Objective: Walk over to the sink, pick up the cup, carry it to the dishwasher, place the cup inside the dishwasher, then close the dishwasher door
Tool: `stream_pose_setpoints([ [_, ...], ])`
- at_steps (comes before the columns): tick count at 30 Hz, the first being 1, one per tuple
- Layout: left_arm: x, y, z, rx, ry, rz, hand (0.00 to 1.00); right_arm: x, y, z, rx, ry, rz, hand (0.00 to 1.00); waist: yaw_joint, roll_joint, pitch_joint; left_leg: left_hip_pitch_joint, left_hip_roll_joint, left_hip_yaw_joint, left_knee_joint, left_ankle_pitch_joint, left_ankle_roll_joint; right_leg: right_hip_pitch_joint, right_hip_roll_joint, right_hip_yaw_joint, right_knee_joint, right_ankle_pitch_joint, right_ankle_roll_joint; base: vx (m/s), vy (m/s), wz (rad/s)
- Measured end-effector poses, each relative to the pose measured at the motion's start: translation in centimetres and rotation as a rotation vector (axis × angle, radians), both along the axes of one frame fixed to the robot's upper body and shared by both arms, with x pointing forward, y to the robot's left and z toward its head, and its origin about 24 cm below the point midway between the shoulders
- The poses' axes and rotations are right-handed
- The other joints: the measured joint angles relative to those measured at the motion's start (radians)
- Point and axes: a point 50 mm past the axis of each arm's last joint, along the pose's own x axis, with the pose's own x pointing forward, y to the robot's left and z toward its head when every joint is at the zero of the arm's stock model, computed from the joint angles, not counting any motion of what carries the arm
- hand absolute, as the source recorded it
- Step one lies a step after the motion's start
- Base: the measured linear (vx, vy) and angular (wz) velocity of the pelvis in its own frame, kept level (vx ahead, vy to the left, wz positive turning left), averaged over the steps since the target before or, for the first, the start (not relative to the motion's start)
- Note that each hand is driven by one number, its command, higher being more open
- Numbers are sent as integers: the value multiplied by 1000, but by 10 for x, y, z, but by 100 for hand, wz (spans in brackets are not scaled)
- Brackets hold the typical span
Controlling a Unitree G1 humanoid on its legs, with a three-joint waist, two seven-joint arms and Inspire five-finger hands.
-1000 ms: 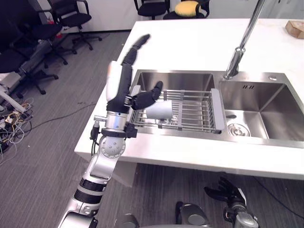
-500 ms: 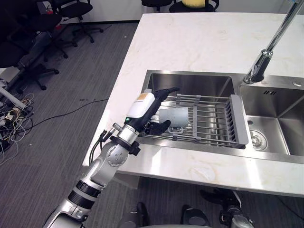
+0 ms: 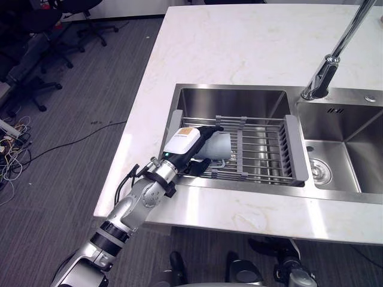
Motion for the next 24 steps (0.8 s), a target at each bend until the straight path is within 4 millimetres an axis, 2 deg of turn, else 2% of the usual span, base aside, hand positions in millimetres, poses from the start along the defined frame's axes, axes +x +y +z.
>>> stream_pose_setpoints([
  [4,10,-5,2,55,-7,-3,90,6,0,2,0,-14,3,90,-9,1,0,-10,-3,17,-4,0,1,-23,-2,18,4,4,2,0,21,-12],
  [5,11,-4,1,61,-5,1,30,6,0,2,0,-15,4,90,-10,1,0,-10,-3,22,-4,0,1,-27,-2,23,6,4,2,7,14,-17],
  [11,23,-4,10,115,-23,4,30,5,0,2,1,-13,4,90,-37,1,0,-14,-4,37,-7,1,1,-45,-1,35,16,4,2,-5,3,-8],
  [15,25,0,12,131,-28,5,30,4,0,1,0,-9,3,90,-52,3,-2,-13,-4,38,-10,2,2,-45,-1,35,12,7,3,-2,-1,-1],
  [22,23,2,14,76,-9,11,30,3,0,0,2,-3,0,90,-56,3,-2,-11,-9,39,-13,2,3,-41,-4,38,5,11,6,0,0,0],
  [24,14,0,19,-24,-12,13,30,1,0,-1,2,3,-5,90,-55,3,-2,-1,-9,37,-13,2,3,-27,-4,37,-1,11,6,9,1,2],
])
